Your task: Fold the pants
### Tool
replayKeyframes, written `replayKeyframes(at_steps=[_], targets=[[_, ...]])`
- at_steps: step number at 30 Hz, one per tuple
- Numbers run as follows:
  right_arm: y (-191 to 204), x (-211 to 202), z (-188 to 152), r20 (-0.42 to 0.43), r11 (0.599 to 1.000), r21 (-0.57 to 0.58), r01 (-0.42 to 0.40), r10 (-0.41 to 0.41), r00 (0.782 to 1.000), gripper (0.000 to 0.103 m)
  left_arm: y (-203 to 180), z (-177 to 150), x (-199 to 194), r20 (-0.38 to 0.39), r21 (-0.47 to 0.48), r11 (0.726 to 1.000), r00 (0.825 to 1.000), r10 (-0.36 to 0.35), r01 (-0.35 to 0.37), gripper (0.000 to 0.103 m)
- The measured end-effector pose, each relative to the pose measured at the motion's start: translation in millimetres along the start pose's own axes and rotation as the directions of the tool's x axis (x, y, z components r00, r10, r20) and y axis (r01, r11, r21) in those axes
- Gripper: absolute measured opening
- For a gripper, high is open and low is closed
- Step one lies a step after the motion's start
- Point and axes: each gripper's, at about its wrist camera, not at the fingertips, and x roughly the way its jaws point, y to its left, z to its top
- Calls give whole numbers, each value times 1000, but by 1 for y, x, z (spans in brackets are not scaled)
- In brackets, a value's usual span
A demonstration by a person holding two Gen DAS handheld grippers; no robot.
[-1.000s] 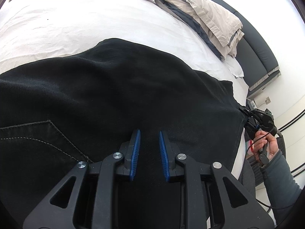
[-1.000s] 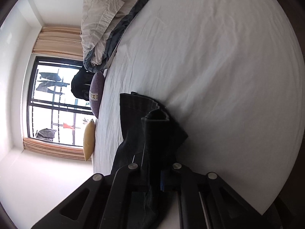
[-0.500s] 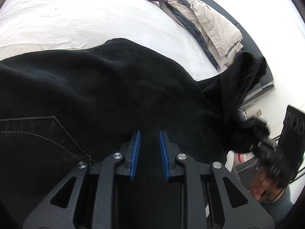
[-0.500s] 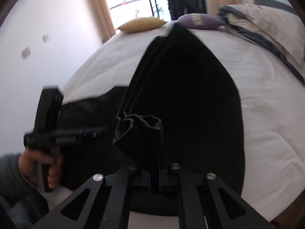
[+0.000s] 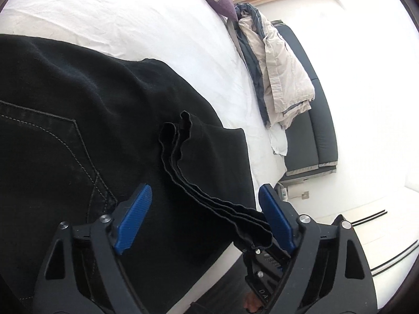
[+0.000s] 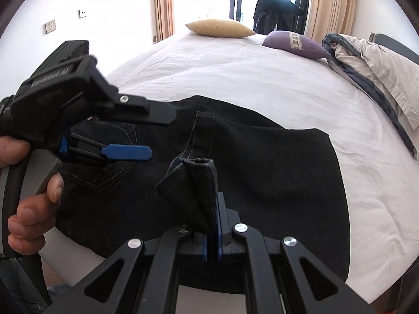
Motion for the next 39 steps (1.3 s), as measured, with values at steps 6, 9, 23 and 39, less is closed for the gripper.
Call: replayKeyframes(at_steps=[6, 9, 23, 39], targets=[[24, -7, 2, 48, 996, -75, 48, -44, 998, 6, 11, 5, 4, -68, -73, 997, 997, 20, -25, 87], [34, -7, 6, 48, 992, -120, 47, -42, 998, 7, 10, 12, 5, -74, -73, 997, 997, 14, -20, 64], [84, 8, 5, 25, 955, -294, 47, -42, 999, 8, 33, 31, -27, -111, 38, 985, 978, 174, -171, 8], [103, 38, -5, -72, 948, -318, 4, -29, 997, 18, 49, 31, -50, -140, 122, 963, 956, 257, -241, 10]])
